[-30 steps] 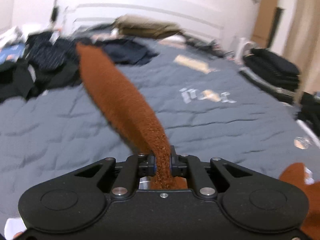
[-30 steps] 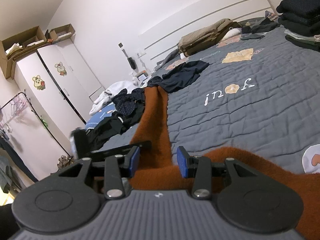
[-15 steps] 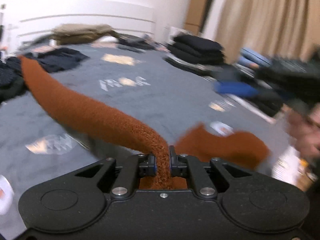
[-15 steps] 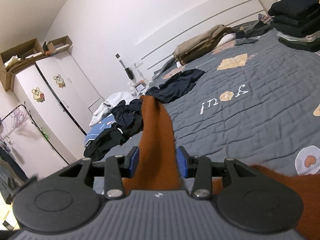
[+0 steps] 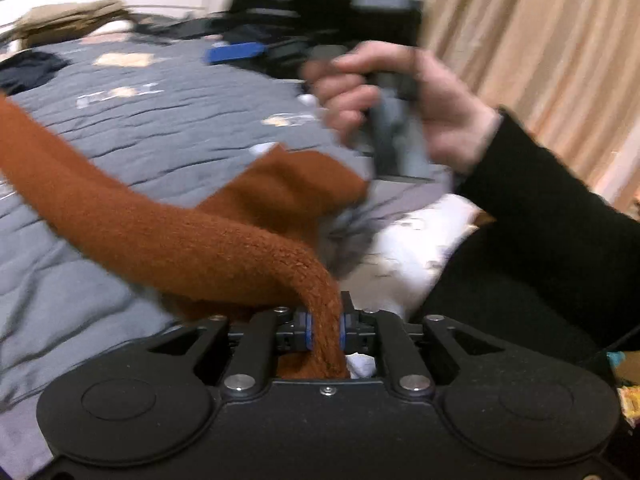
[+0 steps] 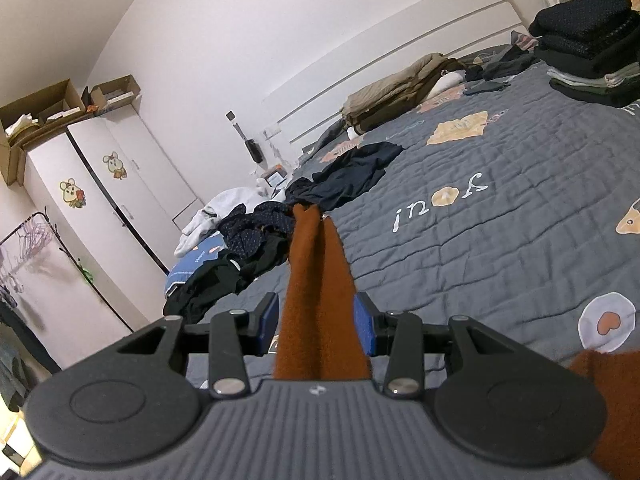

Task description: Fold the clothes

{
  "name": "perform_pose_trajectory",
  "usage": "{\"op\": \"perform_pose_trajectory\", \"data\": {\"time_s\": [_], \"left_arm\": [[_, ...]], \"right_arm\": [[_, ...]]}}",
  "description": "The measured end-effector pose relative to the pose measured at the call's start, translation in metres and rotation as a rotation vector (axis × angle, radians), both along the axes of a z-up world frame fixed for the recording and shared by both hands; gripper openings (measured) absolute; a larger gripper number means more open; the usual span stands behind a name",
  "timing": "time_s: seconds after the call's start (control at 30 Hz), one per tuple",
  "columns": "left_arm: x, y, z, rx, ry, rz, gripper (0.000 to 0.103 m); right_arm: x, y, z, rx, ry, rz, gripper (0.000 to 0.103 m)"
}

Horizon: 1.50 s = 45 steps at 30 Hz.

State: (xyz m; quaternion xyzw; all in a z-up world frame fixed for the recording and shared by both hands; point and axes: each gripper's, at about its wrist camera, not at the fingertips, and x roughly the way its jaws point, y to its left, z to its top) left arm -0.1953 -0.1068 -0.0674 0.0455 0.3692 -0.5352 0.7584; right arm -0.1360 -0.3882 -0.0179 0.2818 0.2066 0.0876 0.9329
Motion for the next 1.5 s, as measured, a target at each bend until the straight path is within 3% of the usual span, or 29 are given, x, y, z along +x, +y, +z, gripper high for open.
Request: {"op": "perform_pose_trajectory", "data": {"time_s": [0.1, 0.17, 0.23, 0.43, 0.57, 0.7, 0.8, 0.87, 0.9, 0.97, 1.0, 1.1, 1.27, 1.5], "left_arm": [[0.026, 0.014, 0.010, -0.028, 0.051, 0.047, 0.034], [0.040, 0.024, 0.021, -0.066, 0.029, 0.089, 0.057], [0.052, 0.034, 0.034, -0.108, -0.022, 0.129, 0.061], [0.119, 0.045, 0.047, -0.130, -0.122, 0.308, 0.065], [0.188, 0.038, 0.017, -0.061, -0.088, 0.465, 0.065], [0.234, 0.023, -0.018, 0.008, -0.065, 0.592, 0.065], [0.259, 0.013, -0.033, 0.071, -0.078, 0.667, 0.065], [0.271, 0.012, -0.038, 0.080, -0.043, 0.700, 0.063], [0.276, 0.011, -0.042, 0.086, -0.008, 0.699, 0.060], [0.278, 0.007, -0.049, 0.104, 0.032, 0.641, 0.022], [0.275, 0.003, -0.050, 0.115, 0.018, 0.611, 0.017], [0.257, 0.000, -0.046, 0.085, -0.027, 0.533, 0.012], [0.196, 0.009, -0.020, -0.010, 0.004, 0.348, 0.011], [0.078, 0.016, -0.004, -0.051, 0.090, 0.079, 0.010]], "right_arm": [[-0.001, -0.001, -0.001, -0.001, -0.001, 0.003, 0.040], [0.000, -0.002, -0.001, -0.003, 0.001, 0.002, 0.040], [0.001, -0.001, -0.002, -0.002, 0.006, 0.001, 0.040], [0.001, 0.000, -0.003, -0.013, 0.013, 0.004, 0.040], [0.003, 0.001, -0.004, -0.019, 0.018, 0.006, 0.040], [0.006, 0.003, -0.006, -0.030, 0.024, 0.013, 0.040], [0.009, 0.004, -0.007, -0.032, 0.034, 0.016, 0.040], [0.010, 0.005, -0.009, -0.034, 0.036, 0.019, 0.040], [0.011, 0.004, -0.009, -0.034, 0.037, 0.019, 0.040], [0.012, 0.003, -0.009, -0.030, 0.039, 0.020, 0.040], [0.013, 0.003, -0.009, -0.029, 0.040, 0.020, 0.040], [0.014, 0.002, -0.009, -0.027, 0.041, 0.019, 0.040], [0.010, 0.000, -0.008, -0.017, 0.031, 0.009, 0.040], [0.007, -0.001, -0.006, -0.015, 0.026, -0.001, 0.040]]}}
